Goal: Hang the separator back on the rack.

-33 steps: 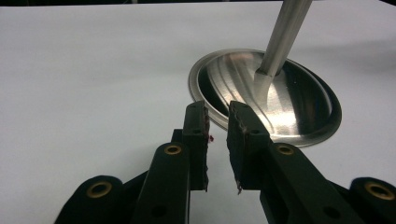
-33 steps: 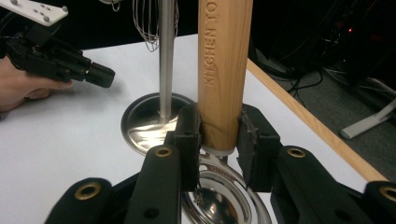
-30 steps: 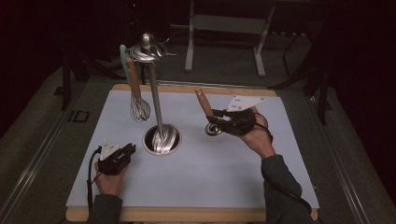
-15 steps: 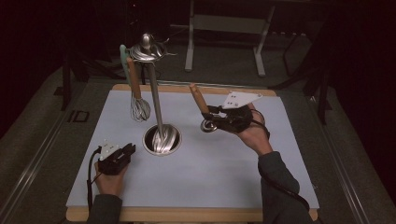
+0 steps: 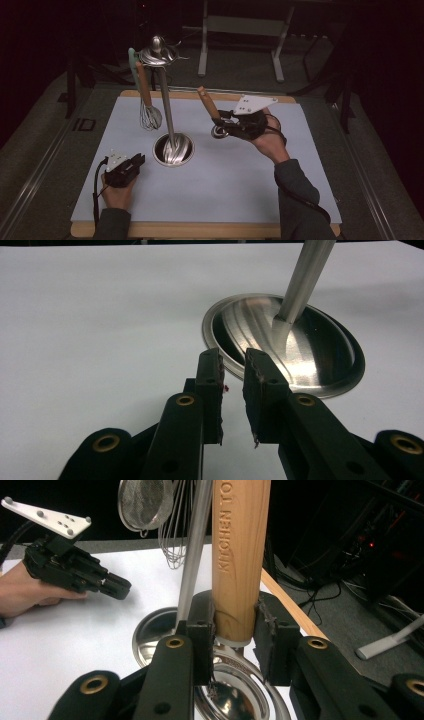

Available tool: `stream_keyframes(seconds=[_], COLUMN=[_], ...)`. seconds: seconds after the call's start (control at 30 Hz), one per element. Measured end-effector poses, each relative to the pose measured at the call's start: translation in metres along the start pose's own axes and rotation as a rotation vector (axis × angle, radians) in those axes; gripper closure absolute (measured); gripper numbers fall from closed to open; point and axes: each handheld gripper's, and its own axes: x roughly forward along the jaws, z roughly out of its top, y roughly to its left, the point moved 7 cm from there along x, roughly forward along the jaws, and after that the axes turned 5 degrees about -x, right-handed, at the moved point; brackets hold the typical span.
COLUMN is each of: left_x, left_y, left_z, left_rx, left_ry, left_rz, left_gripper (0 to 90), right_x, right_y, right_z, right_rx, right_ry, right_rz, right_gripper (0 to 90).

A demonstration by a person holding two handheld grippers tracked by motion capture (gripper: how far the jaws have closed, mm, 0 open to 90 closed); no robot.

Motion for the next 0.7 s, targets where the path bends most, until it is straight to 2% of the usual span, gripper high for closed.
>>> stream_keyframes(seconds=[0.7], left_x=[0.000], left_y=[0.000], left_z=[0.000], left_rx=[0.001], left_ry=[0.001], left_rz=[-0.002], left_gripper=[77.8], right_x=[0.004], right_y=[0.006], right_z=[0.021], right_rx=[-0.014], right_ry=[-0.062], right_rz=[0.024], right_gripper=[71.0])
